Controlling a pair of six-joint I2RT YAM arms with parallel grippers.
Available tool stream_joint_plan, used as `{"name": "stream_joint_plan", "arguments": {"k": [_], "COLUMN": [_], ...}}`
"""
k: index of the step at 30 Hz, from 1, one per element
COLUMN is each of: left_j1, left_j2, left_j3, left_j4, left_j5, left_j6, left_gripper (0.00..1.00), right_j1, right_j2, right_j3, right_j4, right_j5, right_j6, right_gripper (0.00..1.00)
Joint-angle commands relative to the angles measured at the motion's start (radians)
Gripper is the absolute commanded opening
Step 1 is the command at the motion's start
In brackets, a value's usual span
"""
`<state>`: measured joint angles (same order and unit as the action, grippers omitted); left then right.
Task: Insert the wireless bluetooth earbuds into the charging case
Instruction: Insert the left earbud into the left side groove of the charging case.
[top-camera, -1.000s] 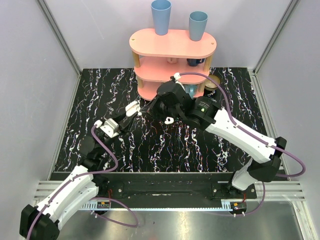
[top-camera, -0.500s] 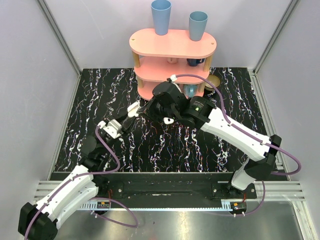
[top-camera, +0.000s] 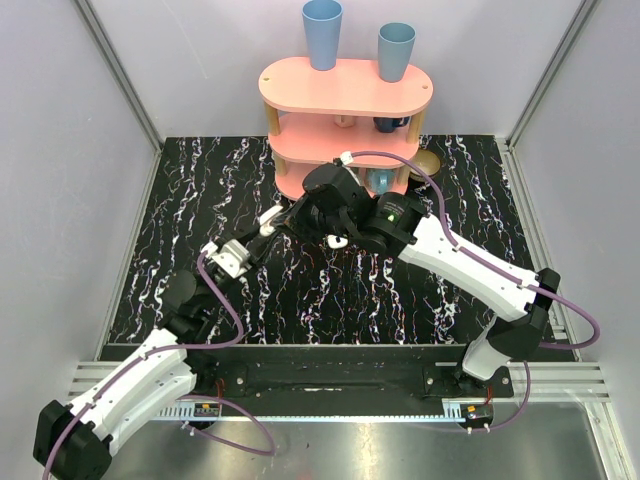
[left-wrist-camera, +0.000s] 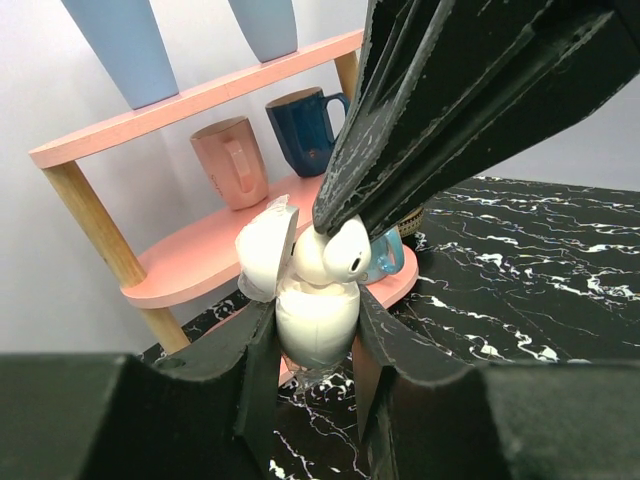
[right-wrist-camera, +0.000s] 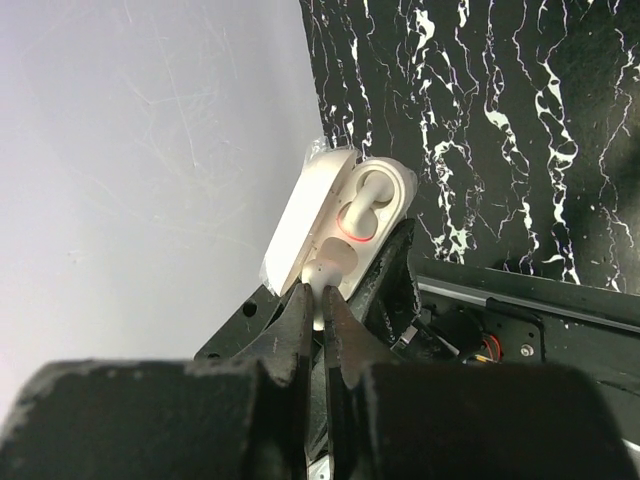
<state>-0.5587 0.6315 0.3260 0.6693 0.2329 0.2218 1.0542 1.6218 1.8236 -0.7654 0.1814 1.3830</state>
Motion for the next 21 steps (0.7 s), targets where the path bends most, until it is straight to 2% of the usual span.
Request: {"name": "stream_joint_plan", "arguments": {"k": [1, 21], "left_j1": [-0.010, -0.036], "left_j2": [-0.001, -0.004], "left_j3": [0.054, 0.071], "left_j4": [0.033, 0.010], "left_j5": [-0.030, -0.078], "left_j6": [0.031, 0.085], "left_gripper": [0.00, 0.00], "right_j1": [0.007, 0.009], "right_j2": [0.000, -0.002], "right_j3": [-0.003, -0.004], "right_j4": [0.014, -0.043], "right_j5": [0.004, 0.086], "right_j6": [0.056, 0.099], "right_gripper": [0.00, 0.00]}}
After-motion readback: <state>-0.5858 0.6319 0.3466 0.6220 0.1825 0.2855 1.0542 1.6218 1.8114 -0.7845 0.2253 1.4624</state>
